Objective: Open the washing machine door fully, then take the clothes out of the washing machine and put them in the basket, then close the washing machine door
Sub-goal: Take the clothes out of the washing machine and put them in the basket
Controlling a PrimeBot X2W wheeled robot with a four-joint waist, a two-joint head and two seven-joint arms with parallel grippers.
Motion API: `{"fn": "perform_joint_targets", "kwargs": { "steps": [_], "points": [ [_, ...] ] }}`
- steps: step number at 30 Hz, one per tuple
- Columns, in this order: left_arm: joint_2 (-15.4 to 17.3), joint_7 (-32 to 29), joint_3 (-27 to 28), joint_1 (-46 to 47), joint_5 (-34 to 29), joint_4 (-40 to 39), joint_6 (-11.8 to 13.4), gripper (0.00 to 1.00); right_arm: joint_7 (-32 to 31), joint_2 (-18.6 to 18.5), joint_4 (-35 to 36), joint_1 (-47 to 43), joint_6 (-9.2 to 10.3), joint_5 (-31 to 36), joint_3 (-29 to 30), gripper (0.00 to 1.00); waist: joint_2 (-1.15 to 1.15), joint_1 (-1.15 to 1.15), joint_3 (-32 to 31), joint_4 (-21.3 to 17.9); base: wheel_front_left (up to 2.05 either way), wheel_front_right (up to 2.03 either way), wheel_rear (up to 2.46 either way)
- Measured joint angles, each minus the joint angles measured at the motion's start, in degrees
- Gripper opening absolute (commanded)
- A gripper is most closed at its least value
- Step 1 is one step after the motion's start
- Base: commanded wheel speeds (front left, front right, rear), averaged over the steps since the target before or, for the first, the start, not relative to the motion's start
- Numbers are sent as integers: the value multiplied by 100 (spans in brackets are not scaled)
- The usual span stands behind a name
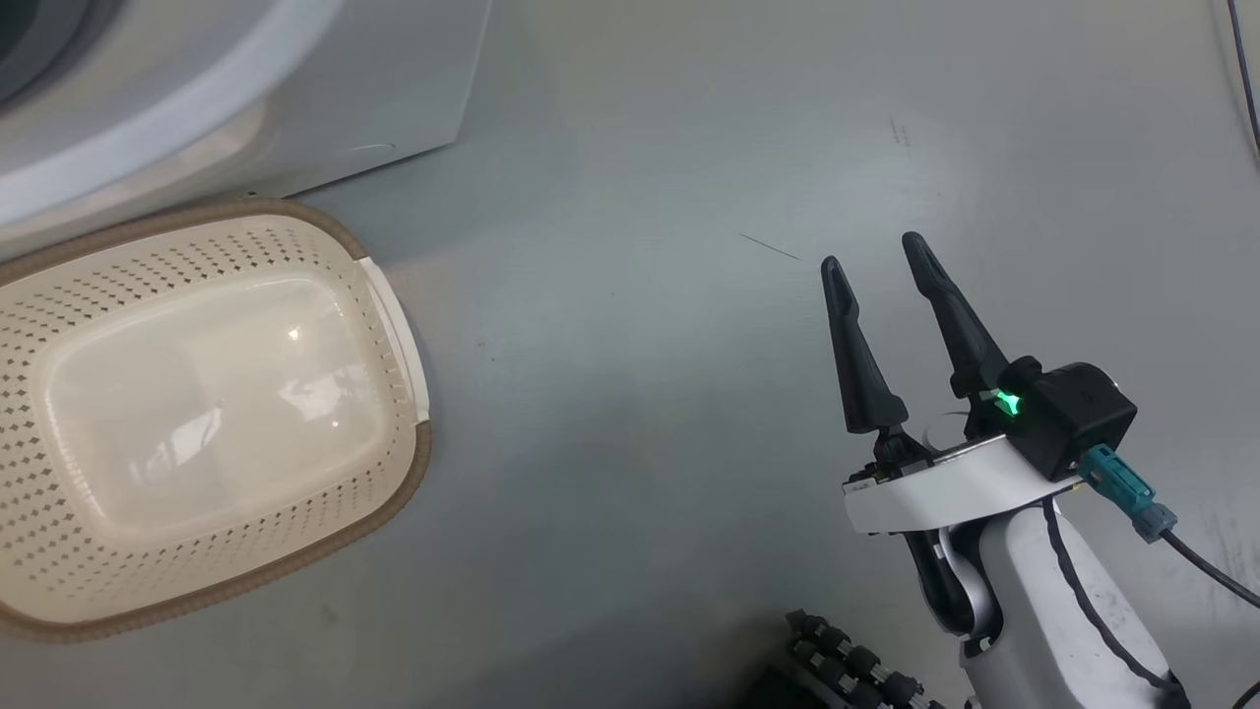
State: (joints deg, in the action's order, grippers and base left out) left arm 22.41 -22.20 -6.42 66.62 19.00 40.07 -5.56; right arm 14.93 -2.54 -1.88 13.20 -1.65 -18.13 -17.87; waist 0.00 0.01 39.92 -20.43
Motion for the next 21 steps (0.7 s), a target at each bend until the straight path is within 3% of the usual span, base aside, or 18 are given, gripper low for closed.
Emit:
{"fn": "perform_joint_targets", "kwargs": {
  "steps": [1,2,3,9,21],
  "points": [
    [10,0,24,48,-1,23,35,46,0,1,-1,17,32,-1,0,100,0,0,14,-18,0,0,0],
    [13,13,29,83,-4,37,54,20,0,1,-1,34,36,-2,5,100,0,0,28,-34,0,0,0],
    [18,14,20,101,-30,60,58,0,0,1,-1,44,38,-2,11,100,0,0,38,-47,0,0,0],
    [-15,77,-59,158,-66,208,74,0,0,5,0,44,130,-35,85,100,0,0,64,-40,0,0,0],
    [-369,907,64,198,21,232,121,0,0,9,5,53,177,82,272,100,0,0,51,247,0,0,0]
  ]
}}
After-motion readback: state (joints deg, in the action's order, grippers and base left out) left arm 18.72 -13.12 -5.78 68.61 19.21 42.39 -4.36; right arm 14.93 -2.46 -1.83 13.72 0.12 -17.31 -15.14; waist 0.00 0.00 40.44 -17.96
